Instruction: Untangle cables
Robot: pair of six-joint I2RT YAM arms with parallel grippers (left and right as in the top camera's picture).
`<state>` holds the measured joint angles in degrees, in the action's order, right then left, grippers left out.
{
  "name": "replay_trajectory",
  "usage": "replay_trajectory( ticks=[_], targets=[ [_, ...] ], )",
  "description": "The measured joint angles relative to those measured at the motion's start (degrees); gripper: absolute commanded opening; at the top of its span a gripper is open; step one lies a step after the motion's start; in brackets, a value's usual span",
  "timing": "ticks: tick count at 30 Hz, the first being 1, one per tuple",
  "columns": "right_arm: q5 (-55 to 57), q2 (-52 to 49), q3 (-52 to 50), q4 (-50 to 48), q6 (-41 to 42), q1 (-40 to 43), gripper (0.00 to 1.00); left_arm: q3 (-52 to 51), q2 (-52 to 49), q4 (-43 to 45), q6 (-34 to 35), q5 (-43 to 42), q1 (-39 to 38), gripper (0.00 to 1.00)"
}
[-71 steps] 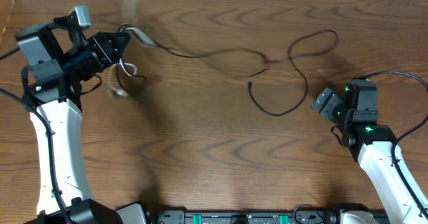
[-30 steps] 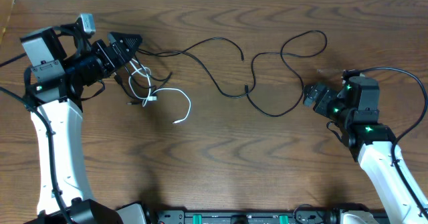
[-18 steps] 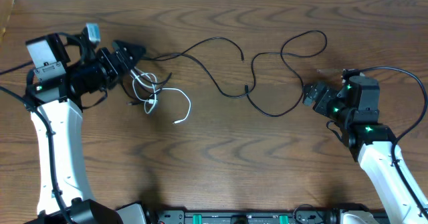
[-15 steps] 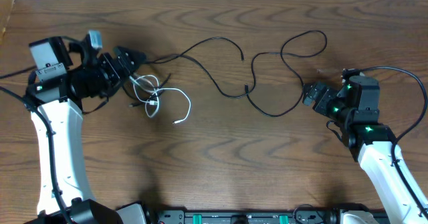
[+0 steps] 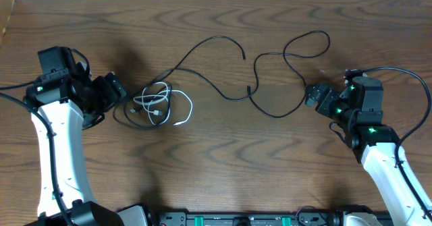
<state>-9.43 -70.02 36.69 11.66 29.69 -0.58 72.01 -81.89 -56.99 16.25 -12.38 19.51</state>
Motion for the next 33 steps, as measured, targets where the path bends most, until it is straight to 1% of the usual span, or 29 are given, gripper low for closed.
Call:
replay_trajectory(
  ticks=[7,14,20,22,23,24,25,28,33],
  targets=[
    [0.0,0.0,0.0,0.0,0.0,0.0,0.99,0.0,0.0,-0.09,0.22,1.81,0.0,0.89],
    [-0.07,0.0,0.0,-0.02,0.02,0.0,0.99,0.0,0.0,-1.09,0.24,1.84,-0.22,0.89],
    [-1.05,0.0,0.0,-0.81,0.02,0.0,0.99,-0.42,0.0,-0.37,0.28,2.03,-3.98,0.89],
    [-1.22,0.0,0.0,-0.81,0.02,0.0,0.99,-1.64,0.02,1.07,1.27,2.01,-6.12,0.86],
    [-1.29,0.0,0.0,-0.81,0.02,0.0,0.99,-2.45,0.02,2.03,2.12,2.03,-7.1,0.8],
    [-1.31,0.0,0.0,-0.83,0.0,0.0,0.99,-3.56,0.02,3.48,3.39,2.03,-8.35,0.71],
    [-1.31,0.0,0.0,-0.83,0.02,0.0,0.99,-4.68,0.02,5.18,4.83,2.08,-9.53,0.64],
    [-1.31,0.02,0.0,-0.85,0.02,0.0,0.99,-8.48,0.02,10.75,9.7,2.05,-12.7,0.64],
    [-1.33,0.0,0.0,-0.83,0.02,0.0,0.99,-15.58,0.0,21.11,20.5,2.05,-16.9,0.64]
  ],
)
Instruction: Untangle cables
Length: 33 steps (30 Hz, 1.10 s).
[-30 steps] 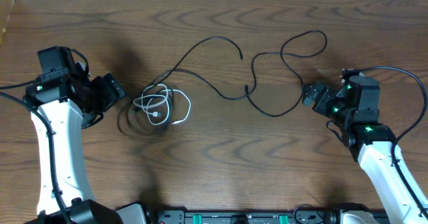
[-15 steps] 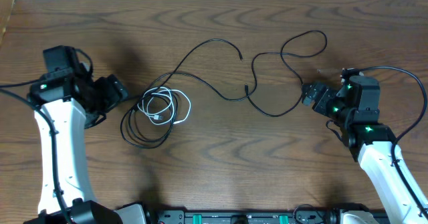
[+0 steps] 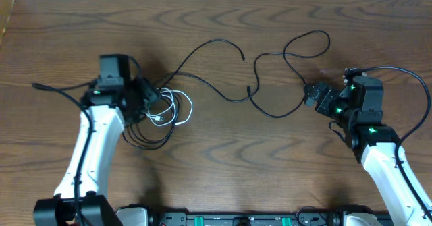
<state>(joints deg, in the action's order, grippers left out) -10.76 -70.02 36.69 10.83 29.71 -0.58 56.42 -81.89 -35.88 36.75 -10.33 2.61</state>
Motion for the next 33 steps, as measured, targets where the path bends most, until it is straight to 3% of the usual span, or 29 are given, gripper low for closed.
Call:
replay_trajectory(
  ticks=[4,11,21,33],
  targets=[
    [0.0,0.0,0.0,-0.02,-0.02,0.0,0.99,-4.46,-0.07,4.85,5.99,0.02,-2.84,0.64],
    [0.0,0.02,0.0,0.0,-0.02,0.0,0.99,-7.32,-4.44,5.51,12.48,1.9,-5.31,0.64],
    [0.0,0.02,0.0,0.0,-0.02,0.0,0.99,-7.34,-11.76,9.16,14.47,3.28,-5.35,0.63],
    [0.0,0.0,0.0,-0.04,0.0,0.0,0.99,-7.34,-12.31,10.82,14.51,3.32,-5.35,0.63]
  ],
)
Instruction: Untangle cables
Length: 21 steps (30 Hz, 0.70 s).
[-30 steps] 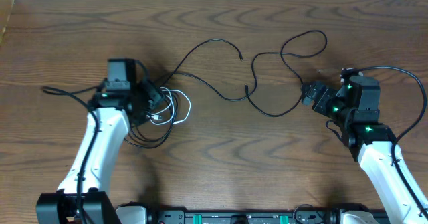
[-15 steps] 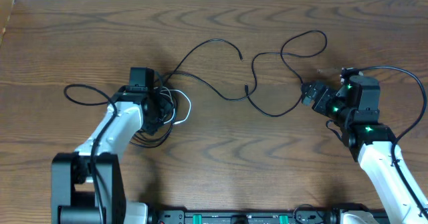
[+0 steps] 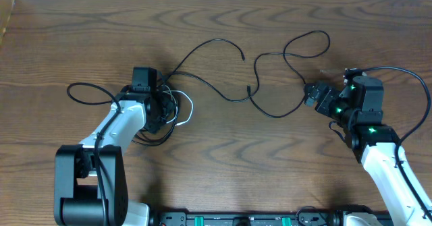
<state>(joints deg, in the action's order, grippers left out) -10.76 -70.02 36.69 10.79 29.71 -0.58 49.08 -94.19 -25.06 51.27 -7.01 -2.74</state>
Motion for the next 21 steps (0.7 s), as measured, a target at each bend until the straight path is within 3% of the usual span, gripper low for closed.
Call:
replay_trajectory(
  ticks=[11,21],
  targets=[
    [0.0,0.0,0.0,-0.35,-0.02,0.0,0.99,0.0,3.1,-0.02,3.19,0.72,0.0,0.74],
    [0.0,0.0,0.0,-0.59,-0.02,0.0,0.99,0.0,6.86,-0.55,7.23,7.69,0.0,0.75]
  ],
)
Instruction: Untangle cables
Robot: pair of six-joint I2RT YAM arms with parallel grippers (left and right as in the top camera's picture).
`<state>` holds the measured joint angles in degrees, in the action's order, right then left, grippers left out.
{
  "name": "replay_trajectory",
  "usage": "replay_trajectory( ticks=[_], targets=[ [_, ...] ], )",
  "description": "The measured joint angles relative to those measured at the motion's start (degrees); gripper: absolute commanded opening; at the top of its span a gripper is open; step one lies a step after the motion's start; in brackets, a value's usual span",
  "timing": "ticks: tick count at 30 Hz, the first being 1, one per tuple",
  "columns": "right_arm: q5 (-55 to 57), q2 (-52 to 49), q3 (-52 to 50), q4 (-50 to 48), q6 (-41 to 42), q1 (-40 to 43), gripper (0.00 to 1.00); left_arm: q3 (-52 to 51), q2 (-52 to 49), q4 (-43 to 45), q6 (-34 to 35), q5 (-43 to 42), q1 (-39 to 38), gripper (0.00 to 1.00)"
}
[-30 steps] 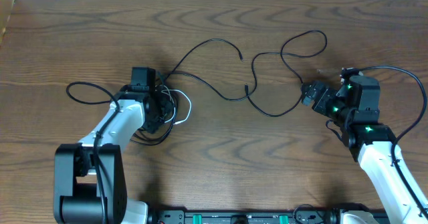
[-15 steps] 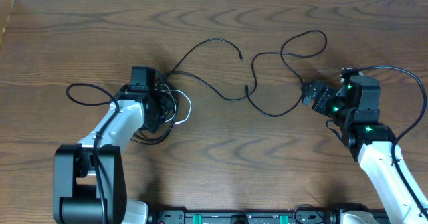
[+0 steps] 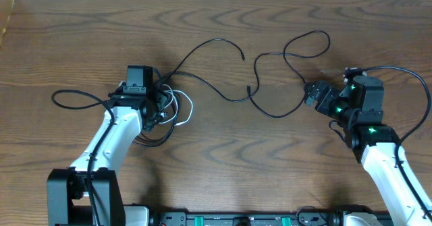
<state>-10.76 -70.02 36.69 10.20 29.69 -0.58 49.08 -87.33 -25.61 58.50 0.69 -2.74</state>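
Note:
A white cable (image 3: 190, 108) lies coiled at centre left, mixed with dark loops of a black cable (image 3: 152, 139). My left gripper (image 3: 160, 104) sits right on this tangle, and its wrist hides the fingers. From the tangle a long black cable (image 3: 209, 42) arcs to the upper middle. A second black strand (image 3: 270, 113) curls across the right half and runs into my right gripper (image 3: 308, 94), which appears shut on it.
The wooden table (image 3: 223, 165) carries only the cables. The left arm's own supply cable (image 3: 71, 94) loops out to the left. The right arm's cable (image 3: 405, 74) arcs at the far right. The table's back edge runs along the top.
My left gripper has shifted slightly to the left over the tangle and its arm now stands straighter. The white loop looks almost unchanged. The right arm has not moved.
My left gripper first stood left of the white coil, clear of it. Then it was at the coil's left edge, then on top of it, with the coil pushed a little to the right. The right gripper stayed at the black cable throughout.

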Motion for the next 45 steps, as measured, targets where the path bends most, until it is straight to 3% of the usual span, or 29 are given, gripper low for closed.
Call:
replay_trajectory(
  ticks=[17,20,27,33,37,45],
  targets=[
    [0.0,0.0,0.0,0.0,0.0,0.0,0.99,-0.96,-0.39,-0.22,1.36,4.0,0.0,0.73],
    [0.0,0.0,0.0,-0.02,0.0,0.0,0.99,-0.96,-0.94,-0.11,1.42,4.0,0.0,0.58],
    [-0.13,0.0,0.0,-0.02,0.0,0.0,0.99,-0.96,-1.99,0.63,1.73,4.24,0.0,0.39],
    [-0.17,0.02,0.0,-0.02,0.0,0.0,0.99,-0.96,-2.67,1.09,1.66,4.22,0.0,0.29],
    [-0.17,0.0,0.0,-0.02,0.02,0.0,0.99,-0.96,-2.69,1.44,1.62,4.2,-0.02,0.08],
    [-0.22,0.02,0.0,-0.26,0.0,0.0,0.99,-1.33,-2.69,7.19,-0.11,0.94,-0.04,0.07]
  ],
)
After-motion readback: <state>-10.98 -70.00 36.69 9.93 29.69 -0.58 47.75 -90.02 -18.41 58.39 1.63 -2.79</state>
